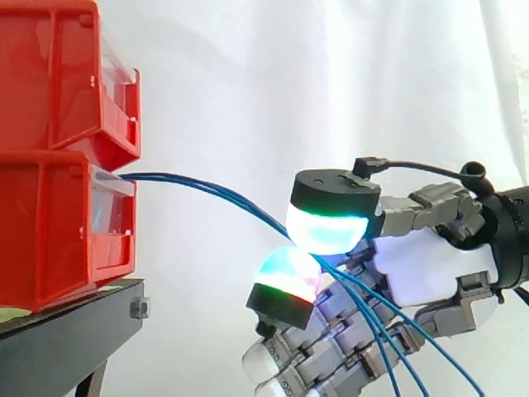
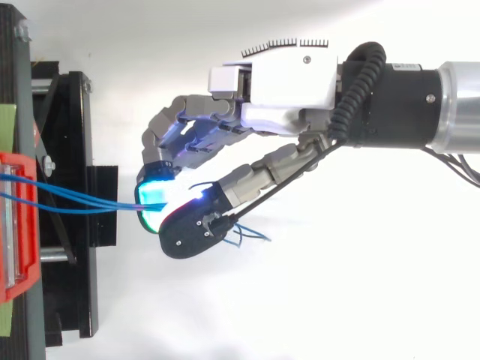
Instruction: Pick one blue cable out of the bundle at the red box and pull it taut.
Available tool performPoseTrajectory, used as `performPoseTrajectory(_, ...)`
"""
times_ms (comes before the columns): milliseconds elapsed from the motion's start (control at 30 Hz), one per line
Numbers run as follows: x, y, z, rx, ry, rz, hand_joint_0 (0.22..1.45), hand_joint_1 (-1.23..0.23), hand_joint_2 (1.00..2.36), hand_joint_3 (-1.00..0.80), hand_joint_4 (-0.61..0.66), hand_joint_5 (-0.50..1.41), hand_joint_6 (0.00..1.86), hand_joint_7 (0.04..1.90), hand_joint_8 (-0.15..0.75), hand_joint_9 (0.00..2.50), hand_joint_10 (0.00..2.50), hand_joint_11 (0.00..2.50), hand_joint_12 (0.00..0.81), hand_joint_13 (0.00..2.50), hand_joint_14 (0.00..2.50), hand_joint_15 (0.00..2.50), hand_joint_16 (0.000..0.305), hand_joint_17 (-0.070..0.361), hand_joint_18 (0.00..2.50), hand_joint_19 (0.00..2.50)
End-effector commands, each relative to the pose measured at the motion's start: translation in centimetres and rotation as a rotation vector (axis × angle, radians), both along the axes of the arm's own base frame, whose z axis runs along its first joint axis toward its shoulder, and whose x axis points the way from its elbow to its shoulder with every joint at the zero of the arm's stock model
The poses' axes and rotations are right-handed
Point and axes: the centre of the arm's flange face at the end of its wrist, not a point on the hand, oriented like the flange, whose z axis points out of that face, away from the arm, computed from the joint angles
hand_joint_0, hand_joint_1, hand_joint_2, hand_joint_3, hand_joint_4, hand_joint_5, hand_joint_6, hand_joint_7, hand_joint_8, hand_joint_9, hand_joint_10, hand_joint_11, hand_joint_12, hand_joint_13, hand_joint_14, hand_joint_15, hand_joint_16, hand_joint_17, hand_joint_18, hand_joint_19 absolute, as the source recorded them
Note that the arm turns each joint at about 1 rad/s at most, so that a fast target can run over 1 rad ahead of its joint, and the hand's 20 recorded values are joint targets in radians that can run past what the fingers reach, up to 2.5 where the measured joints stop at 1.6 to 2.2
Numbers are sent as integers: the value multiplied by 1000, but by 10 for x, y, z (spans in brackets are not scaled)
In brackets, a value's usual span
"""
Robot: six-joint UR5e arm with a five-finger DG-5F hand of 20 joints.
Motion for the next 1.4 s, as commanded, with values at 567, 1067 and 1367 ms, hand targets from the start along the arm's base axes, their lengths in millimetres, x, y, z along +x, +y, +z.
performPoseTrajectory(567,-1,-1,8,2,-9,-4,816,-926,1001,-479,31,-204,956,947,300,471,6,332,363,468,7,173,56,127,498,118)
performPoseTrajectory(1067,-1,0,9,0,-12,-2,509,-752,1000,-500,147,-173,925,934,370,614,7,396,385,512,9,230,62,139,501,241)
performPoseTrajectory(1367,-1,0,8,-3,-11,-1,608,-740,1011,-329,136,-163,928,1010,357,643,8,398,363,526,9,238,57,128,495,261)
